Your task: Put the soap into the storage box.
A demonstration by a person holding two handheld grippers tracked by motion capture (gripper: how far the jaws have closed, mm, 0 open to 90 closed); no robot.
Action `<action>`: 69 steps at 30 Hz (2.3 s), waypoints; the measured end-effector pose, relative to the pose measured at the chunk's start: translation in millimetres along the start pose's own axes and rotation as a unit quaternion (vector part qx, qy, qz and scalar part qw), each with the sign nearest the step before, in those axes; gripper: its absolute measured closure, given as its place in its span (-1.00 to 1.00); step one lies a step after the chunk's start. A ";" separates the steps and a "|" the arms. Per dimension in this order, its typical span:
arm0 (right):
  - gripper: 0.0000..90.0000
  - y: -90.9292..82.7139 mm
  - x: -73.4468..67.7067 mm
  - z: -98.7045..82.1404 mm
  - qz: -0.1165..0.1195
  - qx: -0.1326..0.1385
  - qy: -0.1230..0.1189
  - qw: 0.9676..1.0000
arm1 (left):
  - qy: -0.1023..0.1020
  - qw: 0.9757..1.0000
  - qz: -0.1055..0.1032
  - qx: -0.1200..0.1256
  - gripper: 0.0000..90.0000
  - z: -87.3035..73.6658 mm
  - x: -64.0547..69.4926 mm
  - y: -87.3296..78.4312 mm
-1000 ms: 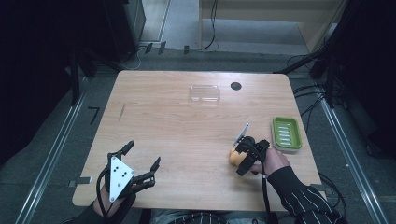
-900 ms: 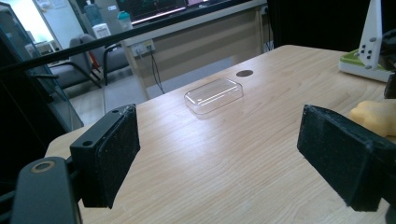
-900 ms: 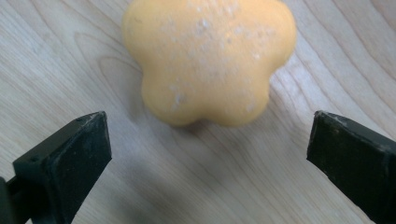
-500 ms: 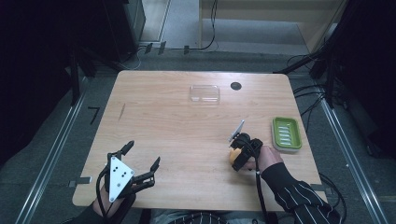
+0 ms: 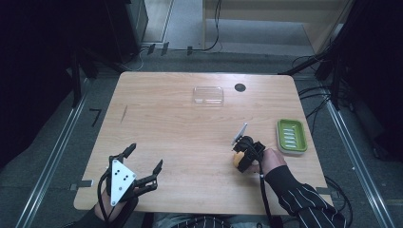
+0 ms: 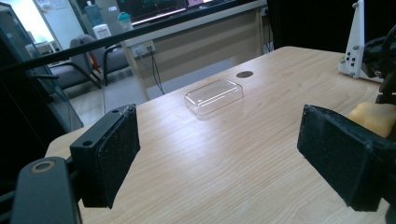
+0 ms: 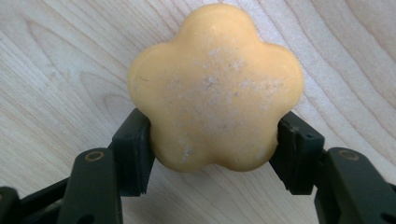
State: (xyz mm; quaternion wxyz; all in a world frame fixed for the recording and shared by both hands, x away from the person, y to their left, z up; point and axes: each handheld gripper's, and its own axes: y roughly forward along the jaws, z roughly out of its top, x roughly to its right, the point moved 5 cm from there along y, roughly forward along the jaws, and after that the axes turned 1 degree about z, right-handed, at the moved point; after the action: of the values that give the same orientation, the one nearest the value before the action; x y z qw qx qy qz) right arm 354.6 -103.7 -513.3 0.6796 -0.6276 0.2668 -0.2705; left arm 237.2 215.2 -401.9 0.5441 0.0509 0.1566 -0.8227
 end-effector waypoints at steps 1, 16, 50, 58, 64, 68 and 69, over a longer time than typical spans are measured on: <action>-0.12 0.8 -0.8 0.0 -0.004 0.003 -0.002 1.000 | 0.000 1.000 0.000 0.000 -0.70 0.0 0.1 0.0; -0.11 -5.7 5.1 -5.7 -0.014 0.016 -0.002 1.000 | -0.001 1.000 0.000 0.001 -0.70 0.1 0.2 -0.1; -0.11 -31.1 54.9 -34.3 -0.042 0.053 0.065 0.996 | 0.003 1.000 0.000 0.000 -0.70 0.4 0.8 1.2; -0.11 -35.0 66.1 -37.4 -0.050 0.057 0.082 0.994 | 0.000 1.000 0.000 0.000 -0.70 0.1 0.0 1.1; -0.11 -38.2 69.9 -39.6 -0.053 0.061 0.090 0.993 | 0.003 1.000 -0.001 0.000 -0.70 0.1 0.3 1.2; -0.11 -40.2 73.4 -40.7 -0.055 0.065 0.098 0.992 | 0.002 1.000 -0.001 0.000 -0.70 0.1 0.3 1.1; -0.11 -40.9 74.6 -41.4 -0.055 0.063 0.098 0.992 | 0.003 1.000 -0.002 0.001 -0.70 0.3 0.5 1.3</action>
State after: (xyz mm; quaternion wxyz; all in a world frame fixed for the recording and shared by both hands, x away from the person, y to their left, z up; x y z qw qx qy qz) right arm 377.3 -188.1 -477.1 0.6722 -0.5678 0.2797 -0.3842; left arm 238.2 214.2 -402.1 0.5418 0.0532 0.1578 -0.8238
